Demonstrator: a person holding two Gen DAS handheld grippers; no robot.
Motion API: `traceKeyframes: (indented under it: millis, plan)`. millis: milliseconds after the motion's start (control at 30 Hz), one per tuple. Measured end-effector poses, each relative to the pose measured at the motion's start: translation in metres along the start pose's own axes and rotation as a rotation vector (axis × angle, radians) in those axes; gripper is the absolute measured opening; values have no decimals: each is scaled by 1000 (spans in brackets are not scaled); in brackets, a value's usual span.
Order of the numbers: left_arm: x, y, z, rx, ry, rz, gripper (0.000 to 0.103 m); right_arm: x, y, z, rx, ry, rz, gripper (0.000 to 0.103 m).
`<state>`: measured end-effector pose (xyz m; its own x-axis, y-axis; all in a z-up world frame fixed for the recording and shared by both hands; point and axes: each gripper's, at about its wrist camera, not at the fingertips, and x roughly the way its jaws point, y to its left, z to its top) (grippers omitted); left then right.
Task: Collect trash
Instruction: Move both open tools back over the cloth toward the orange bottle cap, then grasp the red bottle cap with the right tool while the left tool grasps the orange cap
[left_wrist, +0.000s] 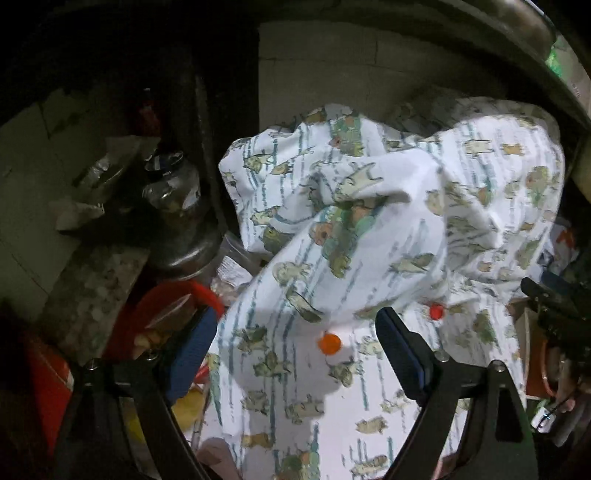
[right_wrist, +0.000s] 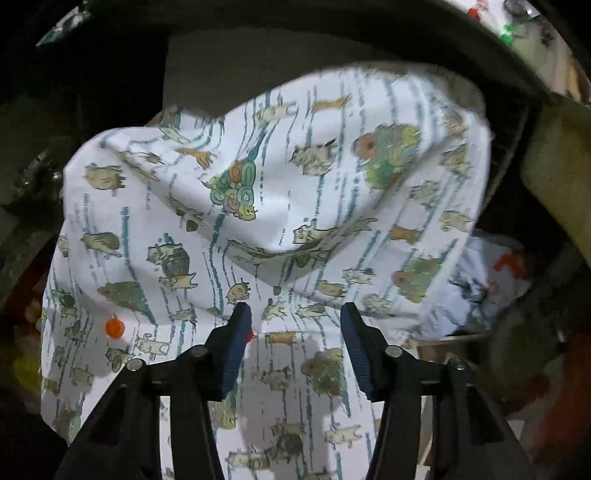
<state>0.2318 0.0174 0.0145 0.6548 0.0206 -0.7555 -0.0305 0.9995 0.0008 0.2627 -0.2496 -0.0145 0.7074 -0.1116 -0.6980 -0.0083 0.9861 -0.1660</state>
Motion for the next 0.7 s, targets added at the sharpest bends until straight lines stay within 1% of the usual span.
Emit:
traceKeyframes:
  millis: [33, 67, 100, 167, 267, 300, 333, 367, 433, 500, 600, 700]
  plan:
    - [6, 0, 3, 1, 14, 3, 87, 6, -2, 2, 19, 15, 14, 53]
    - [13, 0, 5, -7, 40, -10, 87, 12, -3, 3, 29, 29, 26, 53]
    - [20, 1, 7, -27, 71, -26, 87, 19, -3, 4, 34, 47, 34, 53]
    - [36, 7, 9, -77, 143, -24, 87, 33, -1, 5, 24, 90, 49, 53]
    - [56, 11, 8, -102, 215, -28, 87, 55, 8, 7, 13, 149, 29, 53]
    - [60, 11, 7, -102, 228, -22, 87, 63, 12, 8, 1, 182, 9, 53]
    - [64, 11, 7, -101, 237, -15, 87, 72, 17, 6, -10, 209, 17, 53]
    - [67, 11, 6, -100, 244, -10, 87, 78, 19, 5, -13, 227, 39, 53]
    - [72, 11, 6, -96, 261, -2, 87, 92, 19, 0, 15, 292, 83, 53]
    - [75, 11, 5, -95, 273, 0, 87, 105, 11, -3, 95, 350, 156, 53]
    - [79, 10, 5, -101, 283, -4, 87, 119, 2, -4, 147, 392, 218, 53]
    - [85, 9, 6, -108, 295, 2, 87, 133, -4, -10, 167, 423, 239, 53]
